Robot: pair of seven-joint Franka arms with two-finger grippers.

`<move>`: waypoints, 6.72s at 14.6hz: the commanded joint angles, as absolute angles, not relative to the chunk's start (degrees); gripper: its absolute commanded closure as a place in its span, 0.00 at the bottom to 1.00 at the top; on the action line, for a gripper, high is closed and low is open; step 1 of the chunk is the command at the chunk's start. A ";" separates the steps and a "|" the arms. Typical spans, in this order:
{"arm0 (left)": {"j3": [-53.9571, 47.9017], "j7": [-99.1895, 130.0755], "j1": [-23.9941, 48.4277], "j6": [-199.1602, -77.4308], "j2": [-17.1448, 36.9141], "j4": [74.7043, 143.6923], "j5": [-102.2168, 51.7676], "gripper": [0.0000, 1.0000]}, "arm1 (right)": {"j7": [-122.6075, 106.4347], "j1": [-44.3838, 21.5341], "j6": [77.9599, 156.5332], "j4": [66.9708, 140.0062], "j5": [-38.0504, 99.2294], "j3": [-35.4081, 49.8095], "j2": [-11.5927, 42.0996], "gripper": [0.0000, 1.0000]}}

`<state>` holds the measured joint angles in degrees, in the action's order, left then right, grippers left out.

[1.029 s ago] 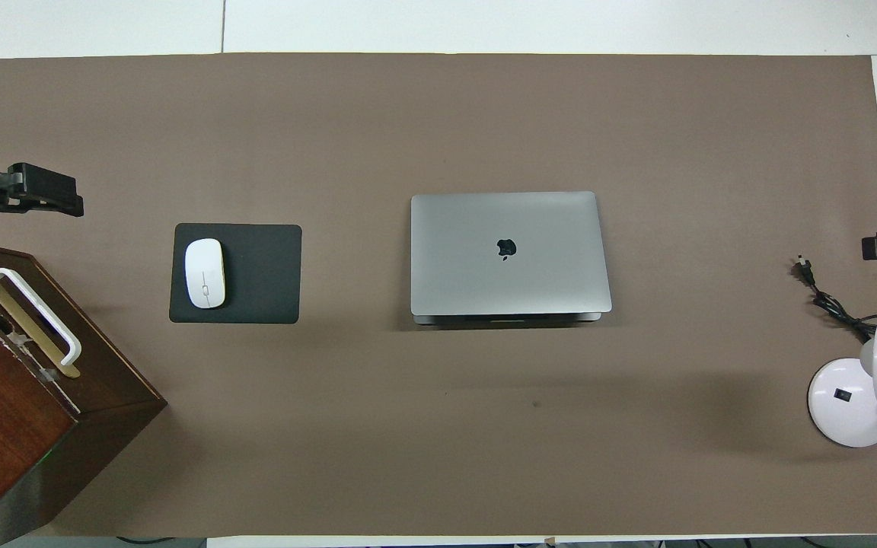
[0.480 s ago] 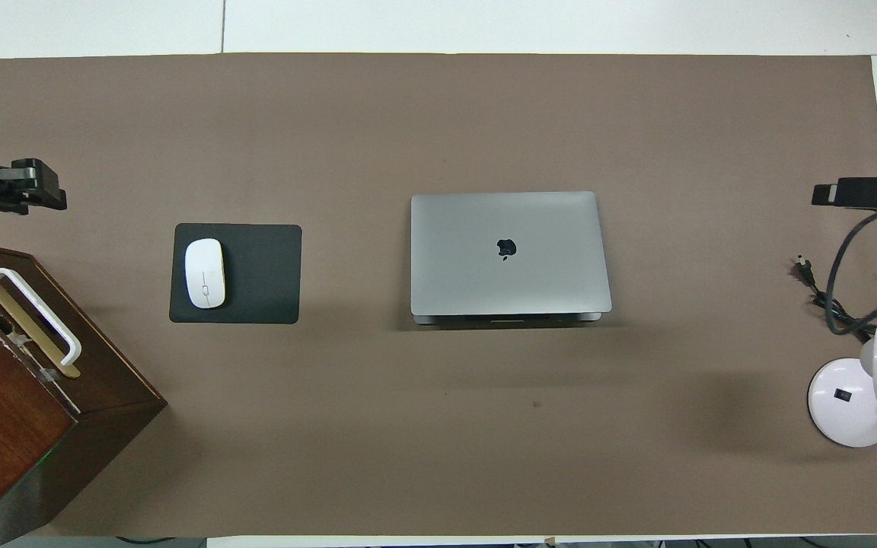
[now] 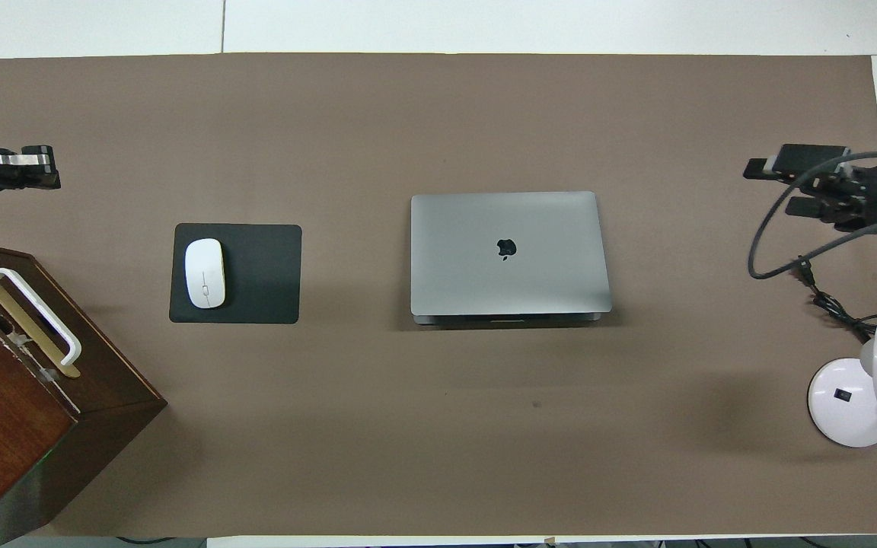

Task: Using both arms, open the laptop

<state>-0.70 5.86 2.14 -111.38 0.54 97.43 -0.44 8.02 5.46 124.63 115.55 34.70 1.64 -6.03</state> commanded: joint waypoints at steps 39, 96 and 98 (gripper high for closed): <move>-0.62 3.60 39.11 -200.74 5.36 151.44 -2.64 1.00 | 10.11 -29.09 172.35 131.40 81.12 1.93 7.64 0.00; -0.62 7.56 29.19 -149.72 0.62 123.33 0.35 1.00 | 5.11 -8.88 145.66 80.51 30.08 2.55 13.10 0.00; -0.53 7.47 27.34 -141.46 0.00 119.11 0.26 1.00 | 3.87 -7.56 139.43 80.51 26.65 2.46 12.75 0.00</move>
